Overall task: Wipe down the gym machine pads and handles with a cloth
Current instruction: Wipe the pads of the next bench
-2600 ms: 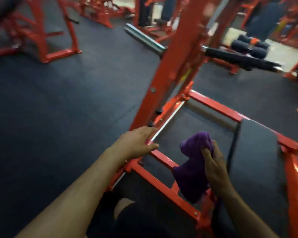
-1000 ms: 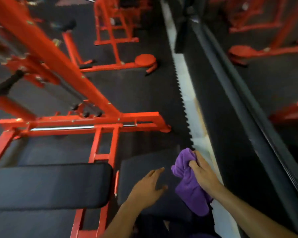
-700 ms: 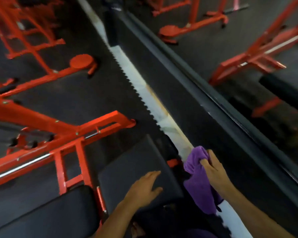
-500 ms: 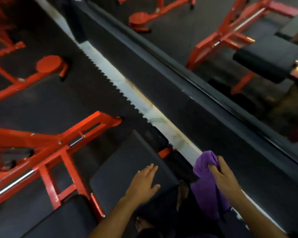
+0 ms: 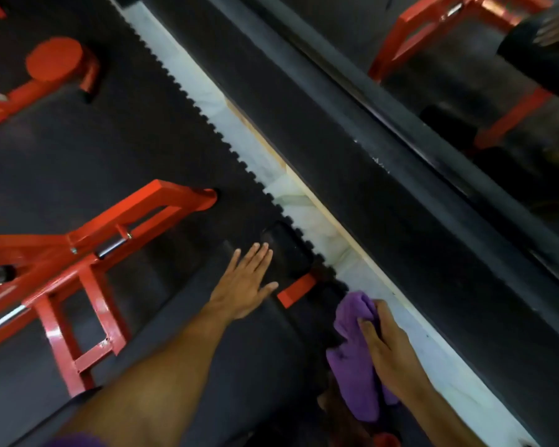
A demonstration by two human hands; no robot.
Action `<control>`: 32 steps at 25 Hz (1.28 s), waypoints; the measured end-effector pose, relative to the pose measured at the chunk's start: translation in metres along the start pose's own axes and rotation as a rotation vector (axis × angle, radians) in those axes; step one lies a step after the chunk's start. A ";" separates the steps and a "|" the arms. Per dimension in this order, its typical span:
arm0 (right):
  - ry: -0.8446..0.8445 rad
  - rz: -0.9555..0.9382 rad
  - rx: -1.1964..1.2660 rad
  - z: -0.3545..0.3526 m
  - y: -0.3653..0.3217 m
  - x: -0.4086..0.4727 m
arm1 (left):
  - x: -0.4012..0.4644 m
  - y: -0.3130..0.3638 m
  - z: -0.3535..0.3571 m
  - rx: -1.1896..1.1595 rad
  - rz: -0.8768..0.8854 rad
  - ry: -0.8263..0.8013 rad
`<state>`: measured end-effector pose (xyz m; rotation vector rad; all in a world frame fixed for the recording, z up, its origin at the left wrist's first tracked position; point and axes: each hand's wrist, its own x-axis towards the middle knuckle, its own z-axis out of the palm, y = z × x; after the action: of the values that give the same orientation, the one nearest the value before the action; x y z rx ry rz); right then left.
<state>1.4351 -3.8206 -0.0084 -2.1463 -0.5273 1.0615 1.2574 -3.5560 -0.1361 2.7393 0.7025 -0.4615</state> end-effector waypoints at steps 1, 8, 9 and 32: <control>-0.024 -0.031 -0.011 0.009 0.001 0.025 | 0.013 -0.003 0.011 0.032 0.049 -0.036; -0.006 -0.216 0.021 0.122 0.007 0.152 | 0.020 -0.025 0.047 0.138 0.173 0.051; -0.011 -0.217 0.011 0.142 0.012 0.159 | 0.020 -0.026 0.050 0.135 0.184 0.068; 0.290 0.052 0.004 0.196 0.114 0.157 | 0.247 -0.083 0.048 0.245 0.394 -0.589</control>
<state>1.3753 -3.7267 -0.2606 -2.2697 -0.3341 0.7574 1.4094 -3.3992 -0.2864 2.6327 -0.0435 -1.2399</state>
